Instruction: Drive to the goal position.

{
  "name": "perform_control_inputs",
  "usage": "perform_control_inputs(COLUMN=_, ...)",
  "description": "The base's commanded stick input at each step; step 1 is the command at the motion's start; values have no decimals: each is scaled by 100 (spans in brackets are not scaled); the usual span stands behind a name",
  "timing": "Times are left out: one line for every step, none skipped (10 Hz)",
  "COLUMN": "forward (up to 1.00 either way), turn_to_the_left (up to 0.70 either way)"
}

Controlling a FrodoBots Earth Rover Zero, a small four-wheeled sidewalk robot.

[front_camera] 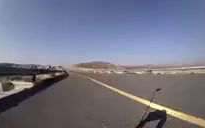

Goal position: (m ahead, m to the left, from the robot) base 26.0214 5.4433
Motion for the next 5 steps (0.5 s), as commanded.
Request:
perform_control_inputs(forward=85, turn_to_the_left=0)
perform_control_inputs(forward=85, turn_to_the_left=0)
perform_control_inputs(forward=85, turn_to_the_left=0)
perform_control_inputs(forward=85, turn_to_the_left=0)
perform_control_inputs(forward=85, turn_to_the_left=0)
